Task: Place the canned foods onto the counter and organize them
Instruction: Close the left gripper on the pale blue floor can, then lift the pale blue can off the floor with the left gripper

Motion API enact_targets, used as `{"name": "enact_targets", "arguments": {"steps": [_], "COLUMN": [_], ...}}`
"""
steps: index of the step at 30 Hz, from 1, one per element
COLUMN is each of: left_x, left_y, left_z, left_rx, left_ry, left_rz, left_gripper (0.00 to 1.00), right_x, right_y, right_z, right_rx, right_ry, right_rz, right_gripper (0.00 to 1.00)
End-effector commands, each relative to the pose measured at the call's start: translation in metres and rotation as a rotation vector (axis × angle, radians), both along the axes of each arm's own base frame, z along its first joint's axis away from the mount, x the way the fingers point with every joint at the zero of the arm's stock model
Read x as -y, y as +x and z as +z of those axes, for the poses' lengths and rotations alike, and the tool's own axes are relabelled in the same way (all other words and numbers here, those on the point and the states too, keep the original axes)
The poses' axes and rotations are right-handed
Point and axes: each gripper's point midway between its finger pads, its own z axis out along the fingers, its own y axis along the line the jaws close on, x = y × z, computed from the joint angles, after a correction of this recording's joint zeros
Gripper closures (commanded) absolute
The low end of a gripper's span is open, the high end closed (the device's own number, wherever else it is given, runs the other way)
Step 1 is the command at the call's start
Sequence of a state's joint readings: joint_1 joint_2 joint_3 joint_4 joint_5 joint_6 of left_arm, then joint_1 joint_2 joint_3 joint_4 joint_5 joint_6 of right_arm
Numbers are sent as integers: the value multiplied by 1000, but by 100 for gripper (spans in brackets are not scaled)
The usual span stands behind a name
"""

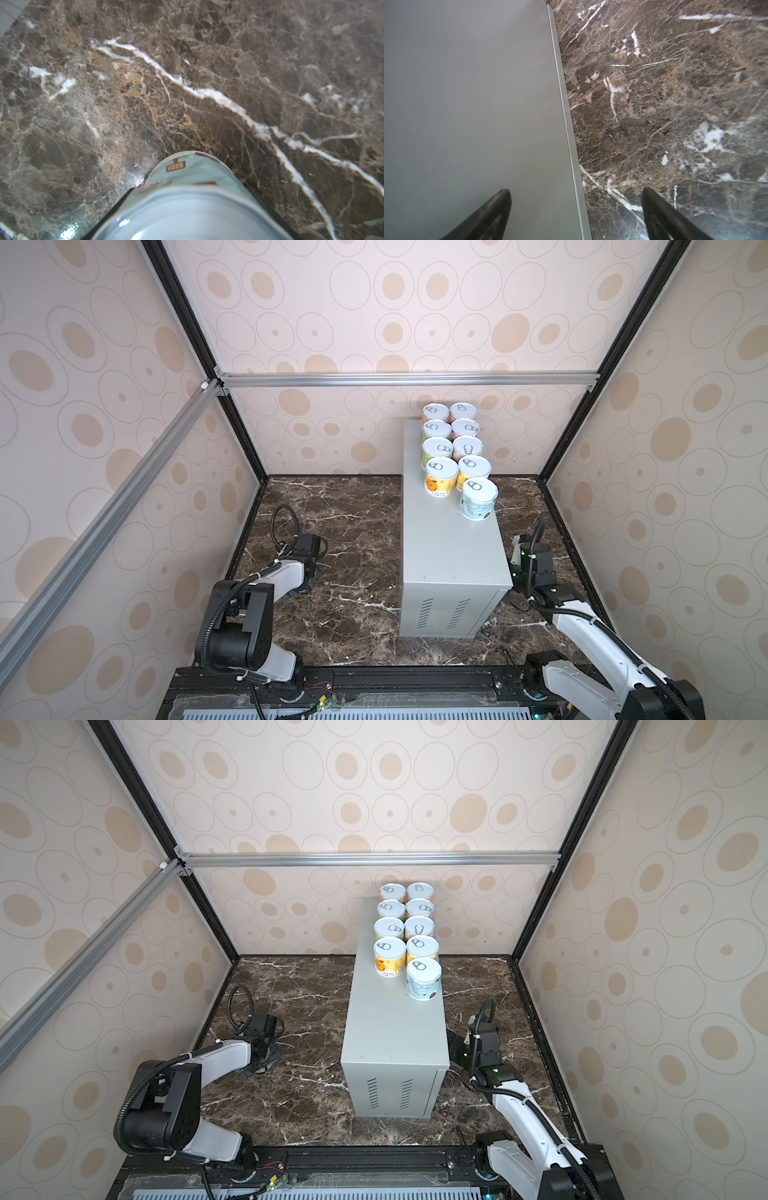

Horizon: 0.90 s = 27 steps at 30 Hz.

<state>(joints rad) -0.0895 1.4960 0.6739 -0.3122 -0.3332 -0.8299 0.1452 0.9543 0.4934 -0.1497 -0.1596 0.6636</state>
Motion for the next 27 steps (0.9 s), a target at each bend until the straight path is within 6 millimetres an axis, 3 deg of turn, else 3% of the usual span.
{"name": "enact_targets", "arguments": {"steps": [1, 14, 27], "left_x": [5, 17, 38], "left_y": [-1, 10, 19], "left_z": [3, 54, 106], "left_rx": [-13, 131, 217], "left_ry": [-30, -84, -110], "left_rz": [-26, -104, -305], "left_gripper": [28, 35, 39], "right_x": [-4, -5, -1], "right_y": [-2, -4, -9], "right_z": [5, 20, 45], "right_rx": [14, 59, 130], "right_ry": [-3, -10, -47], "right_rz": [25, 46, 59], "right_gripper": [0, 0, 0]}}
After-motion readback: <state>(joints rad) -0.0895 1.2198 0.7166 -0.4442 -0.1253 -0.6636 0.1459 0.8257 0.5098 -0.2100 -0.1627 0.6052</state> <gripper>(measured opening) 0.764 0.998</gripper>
